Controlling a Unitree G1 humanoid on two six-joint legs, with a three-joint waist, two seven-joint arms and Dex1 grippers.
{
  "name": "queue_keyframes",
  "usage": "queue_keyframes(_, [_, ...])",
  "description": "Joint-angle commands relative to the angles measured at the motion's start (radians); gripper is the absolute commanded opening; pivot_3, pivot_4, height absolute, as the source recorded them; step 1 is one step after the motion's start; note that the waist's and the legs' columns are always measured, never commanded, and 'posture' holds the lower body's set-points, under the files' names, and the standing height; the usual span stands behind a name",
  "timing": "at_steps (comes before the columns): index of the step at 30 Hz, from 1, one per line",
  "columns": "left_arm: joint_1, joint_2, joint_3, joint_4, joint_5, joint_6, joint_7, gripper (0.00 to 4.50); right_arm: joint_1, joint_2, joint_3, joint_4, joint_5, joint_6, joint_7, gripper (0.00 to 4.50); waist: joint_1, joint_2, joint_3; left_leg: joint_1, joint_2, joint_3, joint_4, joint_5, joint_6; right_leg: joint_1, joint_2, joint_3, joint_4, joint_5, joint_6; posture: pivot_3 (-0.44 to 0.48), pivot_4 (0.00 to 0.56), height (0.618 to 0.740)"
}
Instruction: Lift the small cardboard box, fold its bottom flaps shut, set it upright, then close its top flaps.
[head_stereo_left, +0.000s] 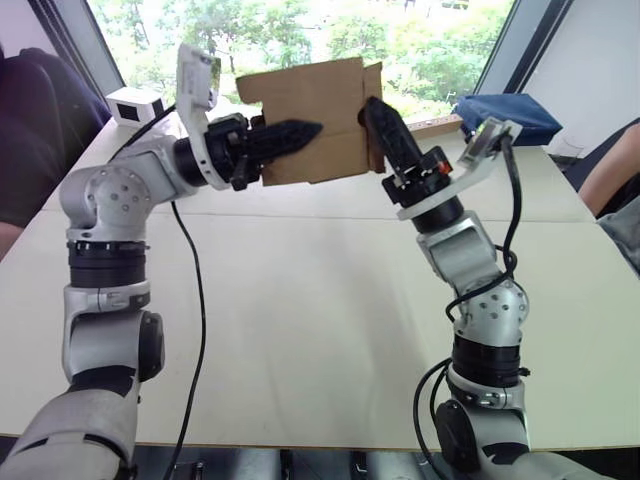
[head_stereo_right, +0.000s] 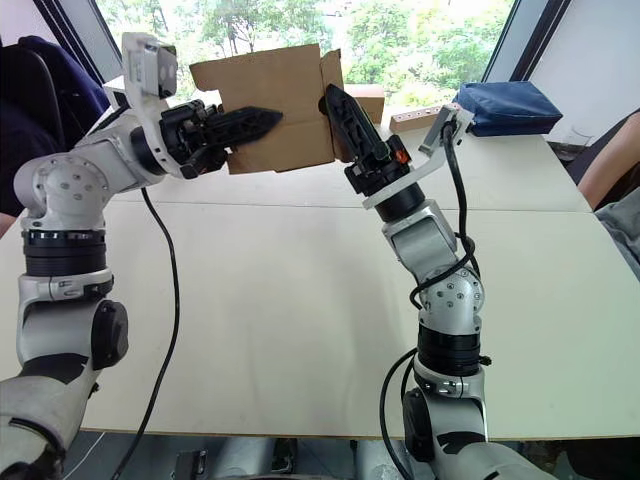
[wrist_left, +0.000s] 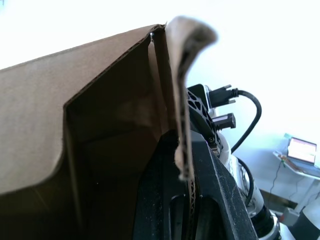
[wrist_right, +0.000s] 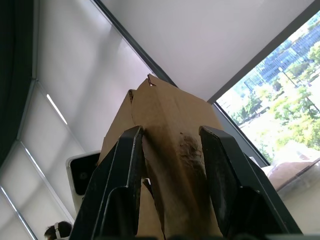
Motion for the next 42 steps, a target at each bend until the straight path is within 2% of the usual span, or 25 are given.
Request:
queue_keyframes(1, [-0.013,0.001,0.025,-0.039,-0.024,-0.013,-0.002,0.00,-0.023,0.005,-0.016,-0.025,0.031,-0.008,0.002,1.81,0.001,0.000,0.000,0.000,0.000,0.000,0.000,0.000,0.000,0.000,0.000,0.000,0.000,0.000,0.000,0.000,0.150,0.740])
queue_keyframes(10, [-0.011,-0.010,0.020,-0.038,-0.018,-0.017,0.001,0.00,-0.027,0.018,0.000,-0.032,0.026,-0.004,0.000,1.81,-0.001,0.000,0.000,0.000,0.000,0.000,0.000,0.000,0.000,0.000,0.000,0.000,0.000,0.000,0.000,0.000,0.150,0.740])
queue_keyframes(22, [-0.021,-0.042,0.012,-0.007,0.007,-0.052,0.028,0.00,-0.018,0.094,0.063,-0.077,0.048,0.015,0.011,1.81,0.000,0.000,0.000,0.000,0.000,0.000,0.000,0.000,0.000,0.000,0.000,0.000,0.000,0.000,0.000,0.000,0.150,0.740])
queue_keyframes(31, [-0.020,-0.040,0.010,-0.004,0.010,-0.055,0.021,0.00,0.030,0.082,0.099,-0.115,0.046,0.059,0.024,1.81,-0.001,0.000,0.000,0.000,0.000,0.000,0.000,0.000,0.000,0.000,0.000,0.000,0.000,0.000,0.000,0.000,0.150,0.740])
queue_keyframes(42, [-0.007,-0.001,0.031,-0.045,-0.033,0.000,0.008,0.00,0.053,-0.005,0.006,-0.137,0.115,0.055,0.005,1.81,0.000,0.000,0.000,0.000,0.000,0.000,0.000,0.000,0.000,0.000,0.000,0.000,0.000,0.000,0.000,0.000,0.150,0.740])
